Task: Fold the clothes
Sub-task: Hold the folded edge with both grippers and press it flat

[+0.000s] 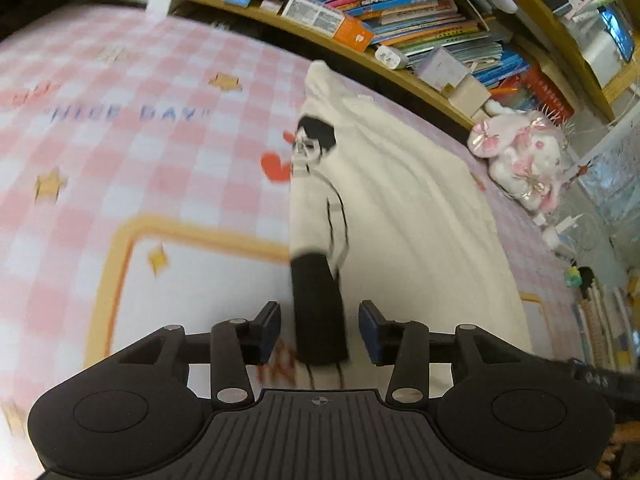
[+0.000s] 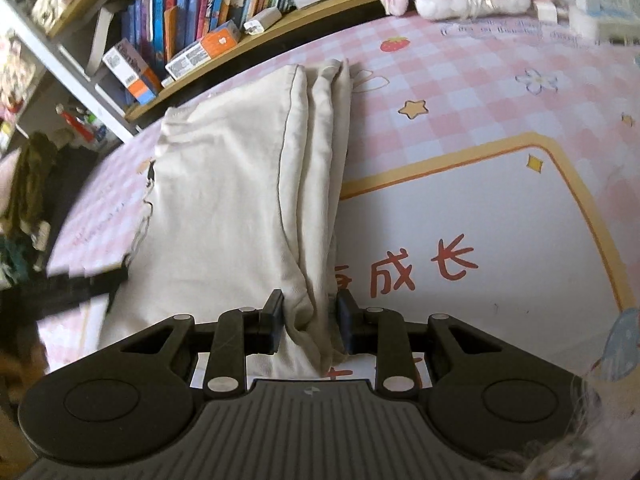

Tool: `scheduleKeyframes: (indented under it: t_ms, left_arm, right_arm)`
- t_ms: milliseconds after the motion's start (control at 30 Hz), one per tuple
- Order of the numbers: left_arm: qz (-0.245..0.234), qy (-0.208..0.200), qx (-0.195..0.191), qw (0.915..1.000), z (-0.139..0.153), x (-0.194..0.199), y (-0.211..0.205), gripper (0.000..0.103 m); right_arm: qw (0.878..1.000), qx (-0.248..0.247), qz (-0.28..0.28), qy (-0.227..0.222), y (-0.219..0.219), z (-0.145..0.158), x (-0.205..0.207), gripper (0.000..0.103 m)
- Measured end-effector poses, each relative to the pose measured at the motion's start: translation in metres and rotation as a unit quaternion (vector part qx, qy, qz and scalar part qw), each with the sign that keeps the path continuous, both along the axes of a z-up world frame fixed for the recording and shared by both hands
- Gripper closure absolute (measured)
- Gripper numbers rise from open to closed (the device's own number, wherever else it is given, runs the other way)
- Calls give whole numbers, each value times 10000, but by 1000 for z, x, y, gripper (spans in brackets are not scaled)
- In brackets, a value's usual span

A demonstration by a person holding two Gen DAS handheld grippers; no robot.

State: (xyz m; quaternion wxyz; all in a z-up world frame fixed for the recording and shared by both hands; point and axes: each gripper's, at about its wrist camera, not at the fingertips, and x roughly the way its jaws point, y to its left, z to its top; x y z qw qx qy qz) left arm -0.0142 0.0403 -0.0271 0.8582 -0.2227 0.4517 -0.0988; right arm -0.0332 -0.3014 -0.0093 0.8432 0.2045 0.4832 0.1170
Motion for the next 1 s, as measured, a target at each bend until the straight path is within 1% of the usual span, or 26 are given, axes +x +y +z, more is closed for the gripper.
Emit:
scheduleKeyframes:
  t_ms: [33,67,100,133,167,200,267,367,400,433,467,567,633,667,733,800,867,933,967,1000]
  left_arm:
    - [-7,25,-108,9999,-1,-3,-2,65]
    - [-97,68,-130,9998,-2,-6,-6,74]
    - [-208,117,-129,9996,-4,-8,-11,89]
    - [-319,165,-129,9993,-5,-10,-15,90]
    - [-313,143,-32,9994,-3,-11,-18,92]
    - [-277,103,90,9995,0,-13,-20,93]
    - [-204,23,333,9992,5,-16,-24,94]
    - [-95,-97,697,9975,14,-21,-30,94]
    - [-58,-138,818,9965,16,-23,-32,92]
    - [-64,-25,826,9966,14,-23,-32,91]
    - [-48,30,809,9967,11,-23,-32,87]
    - [-20,68,708,9975,9,-25,-30,87]
    - [-63,38,731,9973,11,-27,-29,86]
    - [-89,15,754,9971,13,-28,-29,86]
    - [-132,-36,843,9963,16,-32,-29,83]
    - [-161,-153,1053,9942,21,-36,-29,74]
    - [-191,-368,1356,9899,27,-41,-32,69]
    - [-359,-610,1525,9858,33,-47,-39,60]
    - [-451,-732,1601,9834,36,-49,-43,53]
    - [-542,-854,1676,9806,38,-52,-46,47]
  right_arm:
    - [9999,154,-54,51,-4,-1,0,78]
    - [9994,314,-100,108,-7,-3,1,78]
    - [9989,433,-115,155,-10,-4,2,79]
    - [9984,528,-116,194,-13,-5,3,81]
    - [9981,576,-100,214,-14,-5,3,82]
    - [9981,574,-72,217,-14,-6,3,85]
    - [9983,543,-2,226,-14,-5,4,86]
    - [9975,650,208,161,-10,3,0,88]
    - [9968,731,300,76,-8,6,-3,88]
    - [9964,760,364,28,-6,8,-6,88]
    - [9965,734,385,48,-6,8,-8,88]
    - [9967,711,326,196,-10,3,-8,86]
    - [9964,745,272,287,-14,1,-9,71]
    - [9963,753,268,317,-16,1,-10,69]
    - [9958,790,264,369,-18,0,-12,68]
    - [9951,860,272,400,-21,-1,-13,68]
    - [9948,883,296,414,-21,-1,-11,68]
    - [9945,885,359,420,-20,0,-10,69]
    - [9946,864,395,423,-18,0,-8,70]
    - [9947,823,436,443,-17,0,-7,76]
